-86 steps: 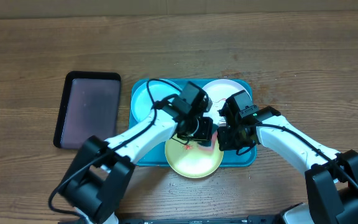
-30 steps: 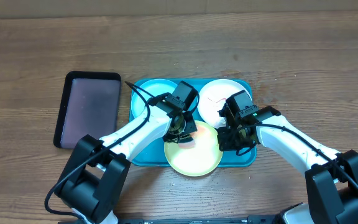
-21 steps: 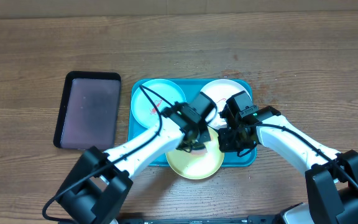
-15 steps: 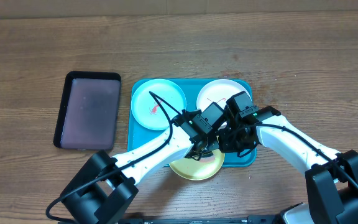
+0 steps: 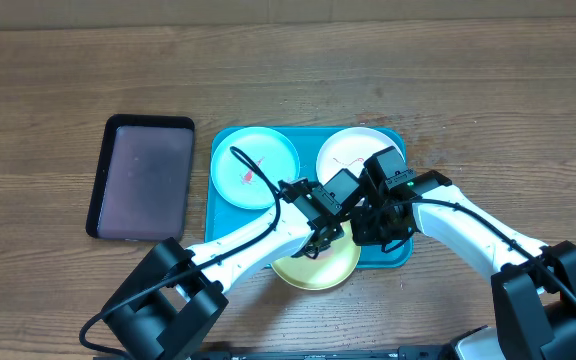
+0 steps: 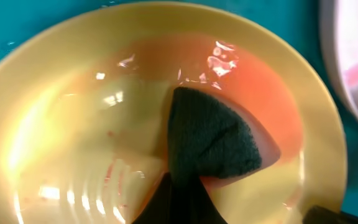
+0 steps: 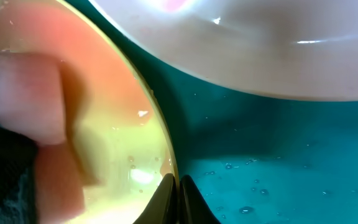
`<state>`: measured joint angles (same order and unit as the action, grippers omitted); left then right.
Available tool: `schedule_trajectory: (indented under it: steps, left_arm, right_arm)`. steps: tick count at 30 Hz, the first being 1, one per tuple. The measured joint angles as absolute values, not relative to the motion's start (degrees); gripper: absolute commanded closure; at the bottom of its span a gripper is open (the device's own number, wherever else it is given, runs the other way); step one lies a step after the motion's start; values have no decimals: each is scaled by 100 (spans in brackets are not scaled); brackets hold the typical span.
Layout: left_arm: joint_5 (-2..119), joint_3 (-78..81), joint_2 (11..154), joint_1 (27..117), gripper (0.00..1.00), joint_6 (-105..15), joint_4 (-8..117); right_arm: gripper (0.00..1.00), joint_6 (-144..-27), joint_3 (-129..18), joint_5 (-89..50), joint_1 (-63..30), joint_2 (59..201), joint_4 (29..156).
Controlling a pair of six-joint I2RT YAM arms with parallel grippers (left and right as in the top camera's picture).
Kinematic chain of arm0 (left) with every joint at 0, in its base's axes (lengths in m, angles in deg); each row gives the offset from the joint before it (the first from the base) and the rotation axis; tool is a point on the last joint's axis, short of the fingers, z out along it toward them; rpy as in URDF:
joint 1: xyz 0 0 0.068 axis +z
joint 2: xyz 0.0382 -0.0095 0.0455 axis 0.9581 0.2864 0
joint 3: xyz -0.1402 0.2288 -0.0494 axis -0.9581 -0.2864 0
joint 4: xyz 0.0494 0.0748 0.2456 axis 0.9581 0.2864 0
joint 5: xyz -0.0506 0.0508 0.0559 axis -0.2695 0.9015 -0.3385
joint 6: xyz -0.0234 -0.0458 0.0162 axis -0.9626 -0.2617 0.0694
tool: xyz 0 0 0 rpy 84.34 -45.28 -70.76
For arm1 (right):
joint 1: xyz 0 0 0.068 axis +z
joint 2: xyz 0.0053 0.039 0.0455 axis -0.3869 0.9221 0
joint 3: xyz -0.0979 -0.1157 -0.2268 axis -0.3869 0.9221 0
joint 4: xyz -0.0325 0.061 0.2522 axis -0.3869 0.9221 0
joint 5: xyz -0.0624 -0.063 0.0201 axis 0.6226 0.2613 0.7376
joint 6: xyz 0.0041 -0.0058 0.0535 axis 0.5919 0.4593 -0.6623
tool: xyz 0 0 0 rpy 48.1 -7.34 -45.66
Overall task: Clean dirty plates on tray and stack at the side
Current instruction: 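Scrub the yellow plate with the sponge while right gripper holds it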
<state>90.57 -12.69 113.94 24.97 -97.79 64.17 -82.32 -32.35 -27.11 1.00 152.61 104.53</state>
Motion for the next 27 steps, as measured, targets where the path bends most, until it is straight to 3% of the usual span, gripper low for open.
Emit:
schedule_trajectory:
  steps: [19,22,27]
  left_arm:
    - [8543,-1261,11394,2884,96,-11373,7545]
    - [8844,-1267,11394,2884,95,-11027,6869]
    - [9159,-1252,11398,2884,96,-9478,5766]
  right_arm:
    - [96,-8210,-3239,-2727,133,15261,10510]
    - [96,-8228,-3250,-2639,125,15261,10492]
    - [96,-8250,-3265,-2580,125,15261,10490]
